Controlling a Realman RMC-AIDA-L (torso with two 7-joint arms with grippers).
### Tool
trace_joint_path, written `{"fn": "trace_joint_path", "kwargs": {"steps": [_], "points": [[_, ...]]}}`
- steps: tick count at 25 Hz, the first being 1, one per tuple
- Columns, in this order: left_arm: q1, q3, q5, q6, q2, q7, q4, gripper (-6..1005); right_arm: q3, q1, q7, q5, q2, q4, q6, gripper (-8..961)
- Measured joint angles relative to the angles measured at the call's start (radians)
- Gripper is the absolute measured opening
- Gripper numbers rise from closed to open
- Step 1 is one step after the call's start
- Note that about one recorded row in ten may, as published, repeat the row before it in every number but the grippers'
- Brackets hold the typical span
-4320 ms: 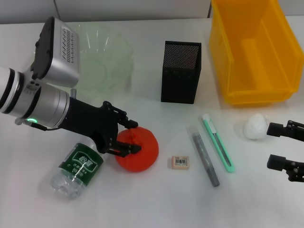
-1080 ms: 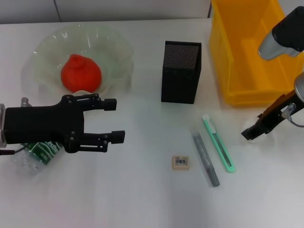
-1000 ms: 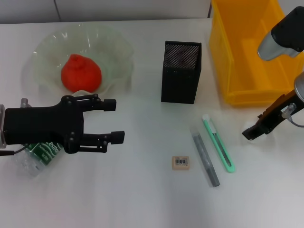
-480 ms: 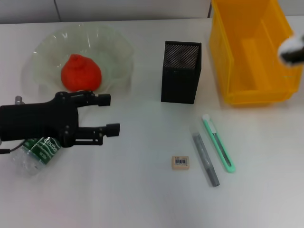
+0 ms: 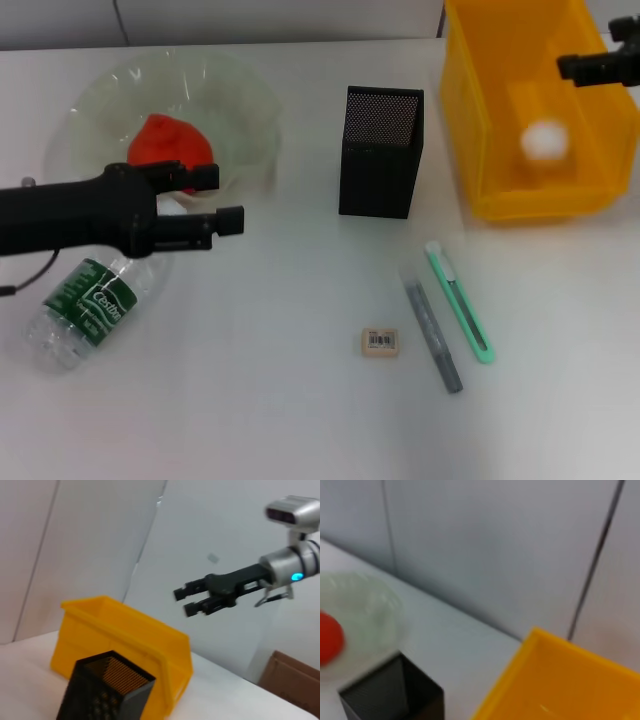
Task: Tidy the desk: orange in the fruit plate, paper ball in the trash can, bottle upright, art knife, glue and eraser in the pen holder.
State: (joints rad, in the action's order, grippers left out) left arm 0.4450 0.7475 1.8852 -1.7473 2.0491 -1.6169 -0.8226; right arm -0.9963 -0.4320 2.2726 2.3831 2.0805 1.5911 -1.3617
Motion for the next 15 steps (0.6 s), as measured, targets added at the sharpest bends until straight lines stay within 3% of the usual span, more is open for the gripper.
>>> {"fn": "trace_joint_path", "kwargs": {"steps": [4,6,7,10,12,14,15], "points": [[0.002,0.009,0.022,0.005,0.004,-0.150,-0.110,832,0.135,0.007,-0.130,-0.186,-0.001,-0.092,-0.033,761],[0.002,0.009,0.030,-0.005,0.006,-0.242,-0.171,832,0.166,0.008,-0.164,-0.221,-0.002,-0.115,-0.059,777],[0.003,0.012,0.051,-0.023,0.007,-0.370,-0.260,832,0.225,0.013,-0.234,-0.296,-0.002,-0.168,-0.133,785],[0.010,0.023,0.097,-0.040,0.007,-0.478,-0.341,832,0.272,0.022,-0.288,-0.359,-0.002,-0.228,-0.193,809],[0.014,0.073,0.198,-0.058,0.010,-0.634,-0.486,832,0.321,0.048,-0.429,-0.485,-0.002,-0.395,-0.286,809],[0.012,0.090,0.229,-0.060,0.011,-0.674,-0.523,832,0.326,0.055,-0.482,-0.519,-0.002,-0.456,-0.304,809],[0.003,0.137,0.297,-0.057,0.016,-0.754,-0.608,832,0.327,0.061,-0.528,-0.545,-0.002,-0.507,-0.321,809]]}}
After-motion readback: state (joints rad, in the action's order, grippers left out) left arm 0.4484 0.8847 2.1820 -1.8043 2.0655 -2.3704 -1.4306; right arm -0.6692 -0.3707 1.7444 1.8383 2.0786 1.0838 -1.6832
